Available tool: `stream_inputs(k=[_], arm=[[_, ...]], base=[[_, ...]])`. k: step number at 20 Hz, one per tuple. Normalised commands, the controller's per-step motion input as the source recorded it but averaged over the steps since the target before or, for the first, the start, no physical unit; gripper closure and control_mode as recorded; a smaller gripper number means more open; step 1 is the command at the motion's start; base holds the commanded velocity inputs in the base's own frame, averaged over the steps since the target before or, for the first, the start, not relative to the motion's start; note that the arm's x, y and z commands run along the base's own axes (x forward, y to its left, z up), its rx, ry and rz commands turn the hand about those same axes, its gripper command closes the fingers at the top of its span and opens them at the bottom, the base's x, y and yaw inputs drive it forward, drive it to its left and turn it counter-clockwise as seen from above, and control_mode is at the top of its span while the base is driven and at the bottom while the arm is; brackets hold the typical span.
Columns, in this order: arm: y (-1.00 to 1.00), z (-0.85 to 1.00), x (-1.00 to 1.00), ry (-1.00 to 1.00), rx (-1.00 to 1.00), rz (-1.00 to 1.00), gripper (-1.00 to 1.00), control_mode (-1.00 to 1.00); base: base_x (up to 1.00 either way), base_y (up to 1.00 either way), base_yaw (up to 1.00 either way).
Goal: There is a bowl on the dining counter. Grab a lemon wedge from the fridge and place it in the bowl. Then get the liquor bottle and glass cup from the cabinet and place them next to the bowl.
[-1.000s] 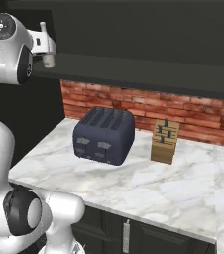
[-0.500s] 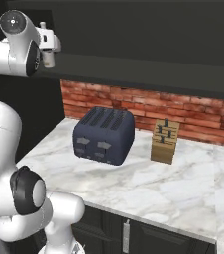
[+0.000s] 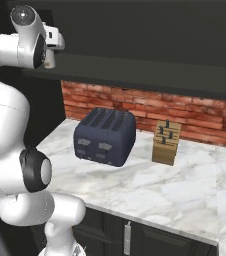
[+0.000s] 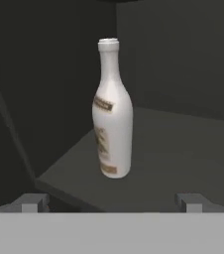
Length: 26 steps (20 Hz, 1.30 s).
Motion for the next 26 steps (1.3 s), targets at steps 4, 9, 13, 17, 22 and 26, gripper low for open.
stream_inputs(k=[4, 9, 13, 17, 22, 26], arm=[[0.15, 0.0, 0.41, 0.03, 0.03, 0.0, -1.0, -1.0], [0.14, 0.0, 0.36, 0.0, 0.02, 0.0, -1.0, -1.0], [0.09, 0.0, 0.32, 0.0, 0.01, 0.0, -1.0, -1.0], [0.09, 0.0, 0.23, 0.0, 0.01, 0.0, -1.0, -1.0], [0.1, 0.0, 0.28, 0.0, 0.01, 0.0, -1.0, -1.0], [0.05, -0.03, 0.3, 0.0, 0.01, 0.0, -1.0, -1.0]], base=[[0.0, 0.0, 0.0], [0.0, 0.0, 0.0], [0.0, 0.0, 0.0], [0.0, 0.0, 0.0], [0.0, 0.0, 0.0], [0.0, 0.0, 0.0]])
